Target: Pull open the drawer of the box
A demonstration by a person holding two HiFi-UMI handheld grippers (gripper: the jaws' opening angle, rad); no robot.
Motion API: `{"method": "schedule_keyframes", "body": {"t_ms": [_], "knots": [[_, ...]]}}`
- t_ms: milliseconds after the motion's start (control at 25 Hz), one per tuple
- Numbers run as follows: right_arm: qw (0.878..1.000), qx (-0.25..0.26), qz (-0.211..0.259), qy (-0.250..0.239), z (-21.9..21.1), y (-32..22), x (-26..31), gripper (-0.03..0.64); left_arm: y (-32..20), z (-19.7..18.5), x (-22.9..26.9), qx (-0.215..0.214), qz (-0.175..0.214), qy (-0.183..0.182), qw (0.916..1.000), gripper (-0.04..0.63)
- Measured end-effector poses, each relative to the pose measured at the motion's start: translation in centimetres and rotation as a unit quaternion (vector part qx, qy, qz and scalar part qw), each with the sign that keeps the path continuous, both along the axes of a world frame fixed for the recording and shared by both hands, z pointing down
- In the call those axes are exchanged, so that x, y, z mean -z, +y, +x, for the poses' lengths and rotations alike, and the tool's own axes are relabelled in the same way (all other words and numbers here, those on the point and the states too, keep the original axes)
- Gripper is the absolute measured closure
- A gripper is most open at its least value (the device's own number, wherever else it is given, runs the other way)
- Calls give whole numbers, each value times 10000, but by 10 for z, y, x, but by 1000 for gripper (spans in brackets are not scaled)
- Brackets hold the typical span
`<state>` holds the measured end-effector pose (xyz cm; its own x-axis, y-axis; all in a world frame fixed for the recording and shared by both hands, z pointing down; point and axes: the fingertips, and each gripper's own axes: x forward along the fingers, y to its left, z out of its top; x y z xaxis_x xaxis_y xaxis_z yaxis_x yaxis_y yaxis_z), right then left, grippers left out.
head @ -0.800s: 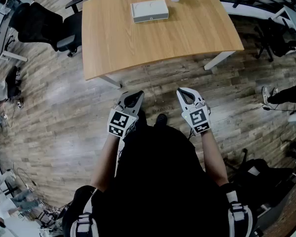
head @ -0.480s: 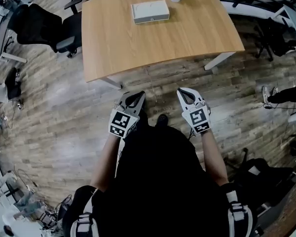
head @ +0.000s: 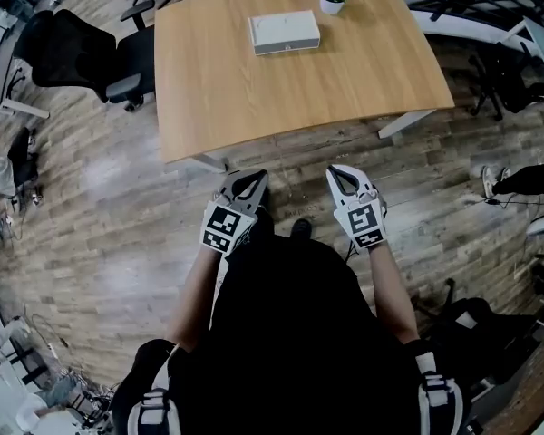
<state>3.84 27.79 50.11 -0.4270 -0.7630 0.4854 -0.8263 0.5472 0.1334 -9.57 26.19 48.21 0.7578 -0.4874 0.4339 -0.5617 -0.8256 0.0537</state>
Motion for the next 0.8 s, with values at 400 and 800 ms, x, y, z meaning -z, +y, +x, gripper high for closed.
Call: {"method": "schedule_keyframes", "body": {"t_ms": [400,800], "knots": [[9995,-208,-192,113,-6,-38,-7,592,-46,-7,0,-118,-88,48,9999,574],[9993,-219,-274,134,-22,-73,-11,592,-84,-16,-3,-235,-163,157,9995,574]]}}
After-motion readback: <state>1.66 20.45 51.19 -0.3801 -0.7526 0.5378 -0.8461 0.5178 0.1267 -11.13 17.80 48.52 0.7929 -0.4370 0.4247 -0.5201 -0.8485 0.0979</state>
